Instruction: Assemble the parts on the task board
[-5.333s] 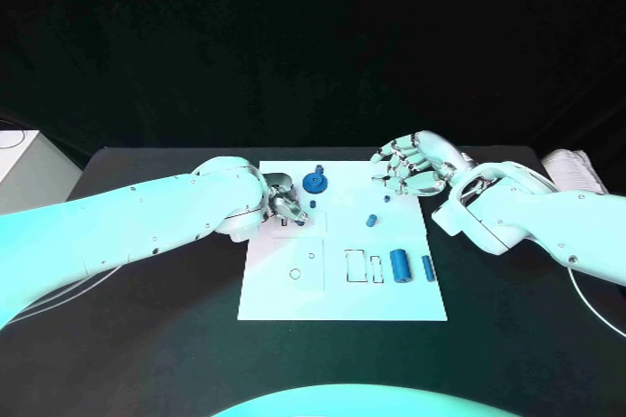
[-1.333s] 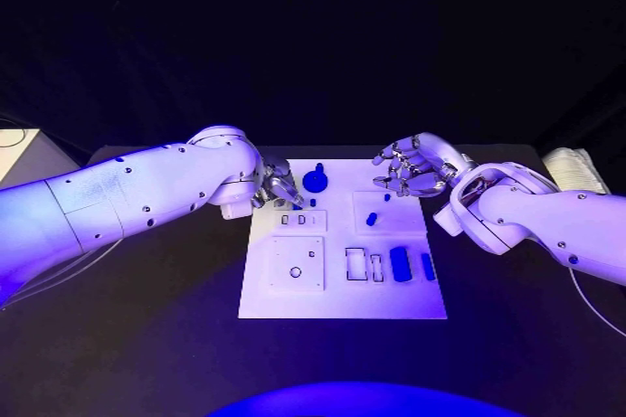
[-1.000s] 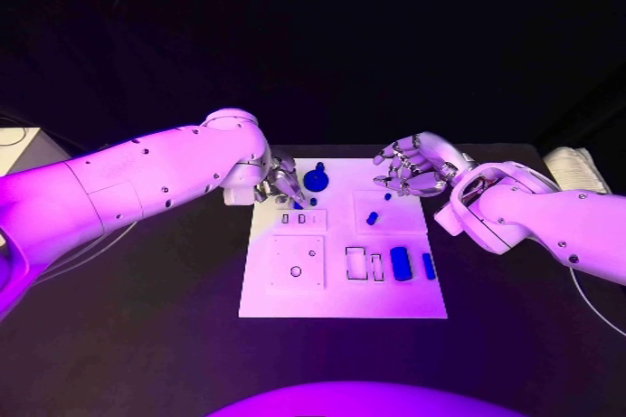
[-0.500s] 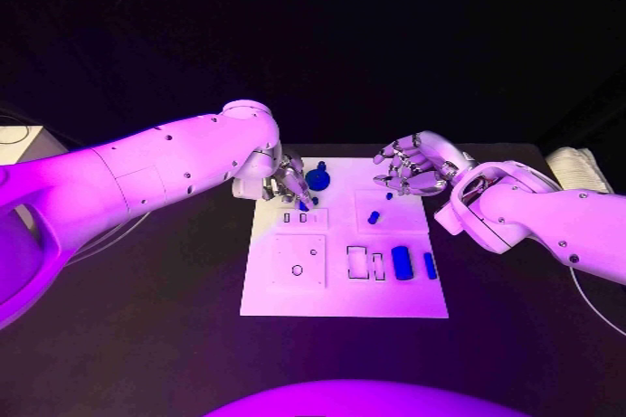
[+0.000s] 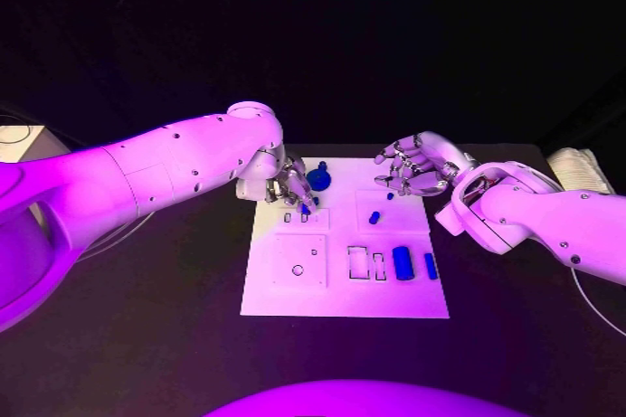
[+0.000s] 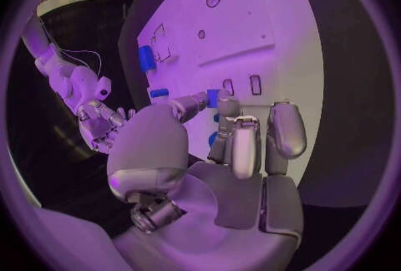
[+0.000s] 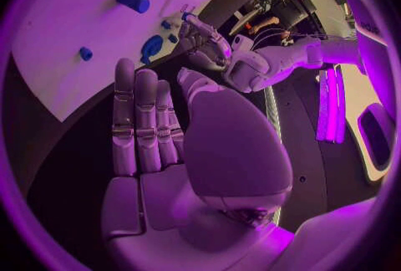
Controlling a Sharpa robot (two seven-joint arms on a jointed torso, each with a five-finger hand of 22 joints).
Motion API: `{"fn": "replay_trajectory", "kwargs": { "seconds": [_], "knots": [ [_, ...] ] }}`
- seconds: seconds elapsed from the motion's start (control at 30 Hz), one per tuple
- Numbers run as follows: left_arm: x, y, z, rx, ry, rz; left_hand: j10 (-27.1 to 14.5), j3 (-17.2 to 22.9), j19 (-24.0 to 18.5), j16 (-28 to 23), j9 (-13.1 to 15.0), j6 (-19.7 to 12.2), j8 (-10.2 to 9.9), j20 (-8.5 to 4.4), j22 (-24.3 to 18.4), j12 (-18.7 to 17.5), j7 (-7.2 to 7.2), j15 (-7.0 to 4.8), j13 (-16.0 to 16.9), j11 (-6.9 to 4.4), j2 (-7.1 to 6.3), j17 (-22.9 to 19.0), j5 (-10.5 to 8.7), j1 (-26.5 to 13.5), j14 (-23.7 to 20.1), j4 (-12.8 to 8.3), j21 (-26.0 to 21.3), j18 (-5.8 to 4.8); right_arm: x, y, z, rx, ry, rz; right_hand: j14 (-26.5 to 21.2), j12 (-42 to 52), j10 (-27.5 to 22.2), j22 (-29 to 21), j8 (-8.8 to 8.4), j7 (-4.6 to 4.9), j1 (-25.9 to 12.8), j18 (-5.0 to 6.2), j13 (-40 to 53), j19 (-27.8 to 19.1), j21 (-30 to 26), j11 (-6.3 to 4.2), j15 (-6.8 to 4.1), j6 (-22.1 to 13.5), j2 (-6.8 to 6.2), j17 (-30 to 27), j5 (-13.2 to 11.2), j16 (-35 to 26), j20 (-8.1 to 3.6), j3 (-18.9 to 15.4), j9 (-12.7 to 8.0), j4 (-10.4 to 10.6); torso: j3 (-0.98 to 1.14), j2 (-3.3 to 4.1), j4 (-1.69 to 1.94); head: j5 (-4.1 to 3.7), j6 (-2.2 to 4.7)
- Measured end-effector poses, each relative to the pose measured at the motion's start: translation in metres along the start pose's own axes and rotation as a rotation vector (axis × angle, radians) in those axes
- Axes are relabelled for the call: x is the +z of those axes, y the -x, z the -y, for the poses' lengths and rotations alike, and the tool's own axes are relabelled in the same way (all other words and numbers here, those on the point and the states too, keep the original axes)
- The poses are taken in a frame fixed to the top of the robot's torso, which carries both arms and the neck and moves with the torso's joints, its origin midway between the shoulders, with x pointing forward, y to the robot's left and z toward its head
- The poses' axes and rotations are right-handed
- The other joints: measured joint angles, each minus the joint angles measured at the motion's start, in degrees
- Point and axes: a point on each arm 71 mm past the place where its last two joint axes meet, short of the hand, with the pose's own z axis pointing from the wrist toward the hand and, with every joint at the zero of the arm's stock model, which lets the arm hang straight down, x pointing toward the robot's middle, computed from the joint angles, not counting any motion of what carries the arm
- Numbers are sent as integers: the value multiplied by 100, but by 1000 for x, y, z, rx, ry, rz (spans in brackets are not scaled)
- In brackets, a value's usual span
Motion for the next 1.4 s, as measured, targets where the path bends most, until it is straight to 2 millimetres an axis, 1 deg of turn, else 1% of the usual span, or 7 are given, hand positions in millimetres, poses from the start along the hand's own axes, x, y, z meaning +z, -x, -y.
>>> {"fn": "replay_trajectory", "kwargs": {
  "seconds": [0.37,0.43,0.57,0.67,0.73,1.07,1.4],
  "knots": [
    [4,-7,-3,0,9,-26,75,17,41,27,10,65,23,-1,45,42,-6,0,74,-32,46,0,-4,-46,0,17,10,0,0,0,0,0,-1,0,0,0,0,-2,0,0,0,0,-1,0,0,0,0,0,0,-1,0,0,0,0,0,0,-9,3,2,5,-7],
    [5,-7,-4,-1,9,-29,137,34,62,66,16,90,23,-22,76,75,13,0,109,-34,84,0,-22,-84,1,34,49,0,0,0,0,0,-1,0,0,0,0,-5,0,0,0,0,-5,0,0,0,0,0,0,-1,0,0,0,0,0,0,-10,3,2,9,-7],
    [5,-8,-5,-2,12,-31,187,40,83,66,22,98,23,-42,114,107,20,0,159,-83,137,0,-2,-137,1,40,54,0,0,0,0,0,-2,1,0,0,0,-5,0,0,0,0,-5,0,0,0,0,0,0,-2,0,0,0,0,0,0,-10,5,2,10,-9],
    [5,-8,-6,-2,13,-31,188,41,83,66,24,98,23,-42,126,109,20,0,158,-84,152,0,-2,-152,1,41,54,0,0,1,1,-1,-2,1,0,0,0,-5,0,0,0,0,-5,0,0,0,0,0,0,3,0,0,0,0,1,0,-10,7,2,12,-9],
    [5,-8,-6,-2,14,-31,189,56,104,87,25,98,22,-21,137,109,20,0,163,-84,160,0,-2,-160,1,56,54,0,-1,1,1,-1,-3,1,0,0,0,-5,0,0,0,0,-5,0,0,0,0,0,0,3,0,0,0,0,1,0,-10,8,2,12,-10],
    [4,-9,-6,11,16,-18,238,56,155,87,26,118,17,-71,190,109,40,-15,194,-95,167,0,-2,-167,16,55,81,0,-1,1,1,-1,-4,2,0,0,1,-5,0,0,0,0,-5,0,0,1,0,0,0,3,0,0,0,0,1,0,-9,12,-3,9,-16],
    [4,-10,-7,19,24,-2,258,55,155,87,26,118,1,-72,200,109,39,-14,193,-113,166,0,-2,-166,15,55,101,0,-1,1,2,-1,-5,2,0,0,1,-5,0,0,0,0,-4,0,0,1,0,0,0,2,0,0,0,0,1,0,-8,11,-1,2,-31]
  ]
}}
